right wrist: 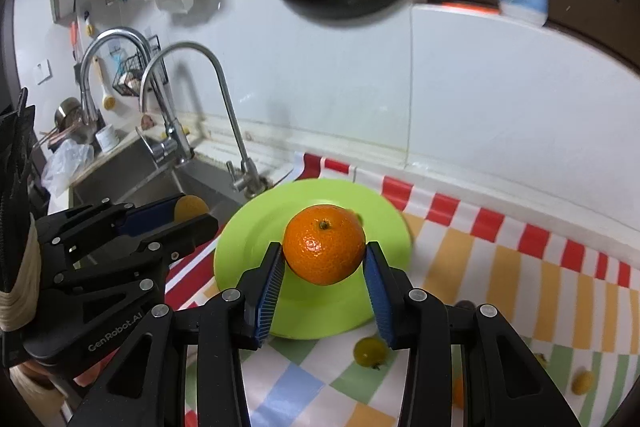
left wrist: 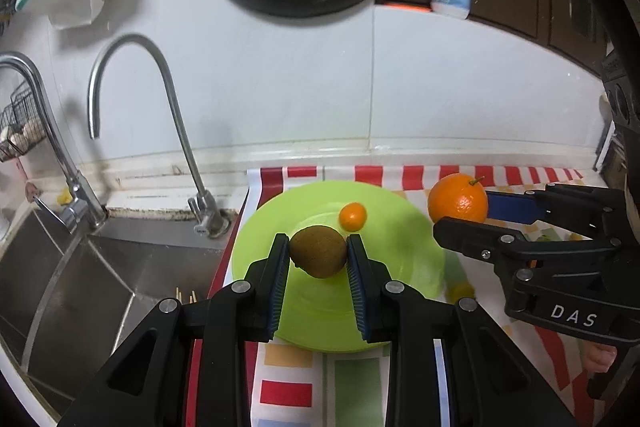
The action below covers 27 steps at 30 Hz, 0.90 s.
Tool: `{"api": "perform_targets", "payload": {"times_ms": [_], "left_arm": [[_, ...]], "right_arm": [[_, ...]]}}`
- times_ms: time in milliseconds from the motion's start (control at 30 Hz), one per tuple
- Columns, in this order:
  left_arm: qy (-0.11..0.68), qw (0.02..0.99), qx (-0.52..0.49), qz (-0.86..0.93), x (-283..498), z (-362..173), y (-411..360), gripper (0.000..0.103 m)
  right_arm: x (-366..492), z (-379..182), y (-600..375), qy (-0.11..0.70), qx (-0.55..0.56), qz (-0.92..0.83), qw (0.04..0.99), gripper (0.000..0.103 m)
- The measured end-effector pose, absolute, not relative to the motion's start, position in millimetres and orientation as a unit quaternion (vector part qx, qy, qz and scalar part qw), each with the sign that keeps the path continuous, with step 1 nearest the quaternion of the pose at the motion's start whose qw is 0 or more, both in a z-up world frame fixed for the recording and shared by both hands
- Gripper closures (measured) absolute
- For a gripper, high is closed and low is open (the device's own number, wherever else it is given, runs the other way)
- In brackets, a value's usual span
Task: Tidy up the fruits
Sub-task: 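Carry both fruits over the green plate and open both tools to release them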
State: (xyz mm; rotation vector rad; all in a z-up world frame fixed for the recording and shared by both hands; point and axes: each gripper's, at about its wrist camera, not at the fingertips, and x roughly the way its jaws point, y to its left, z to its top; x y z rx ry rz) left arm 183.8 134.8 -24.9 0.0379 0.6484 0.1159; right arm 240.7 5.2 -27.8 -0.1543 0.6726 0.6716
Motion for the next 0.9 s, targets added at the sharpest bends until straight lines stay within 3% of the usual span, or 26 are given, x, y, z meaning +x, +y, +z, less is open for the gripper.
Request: {"api": "perform_targets", "payload": {"times_ms": [767, 833, 900], "left_arm": [[0.407, 0.912, 0.018, 0.037, 235.3, -93.9, 151.8, 0.074], [0.405, 0.913, 0.021, 0.040, 234.8, -93.1, 151.0, 0.071], [0.401, 0.915, 0.020, 0.044, 234.5, -90.6, 151.6, 0.060]], "right_arm": [[297.6, -101.5, 33.4, 0.420, -0.092, 0.303, 0.850, 0.061], [299.1, -103.3, 33.5, 0.422, -0.090, 0.302, 0.850, 0.061], [300.0, -103.3, 33.0, 0.422, -0.087, 0.303, 0.850, 0.061]]}}
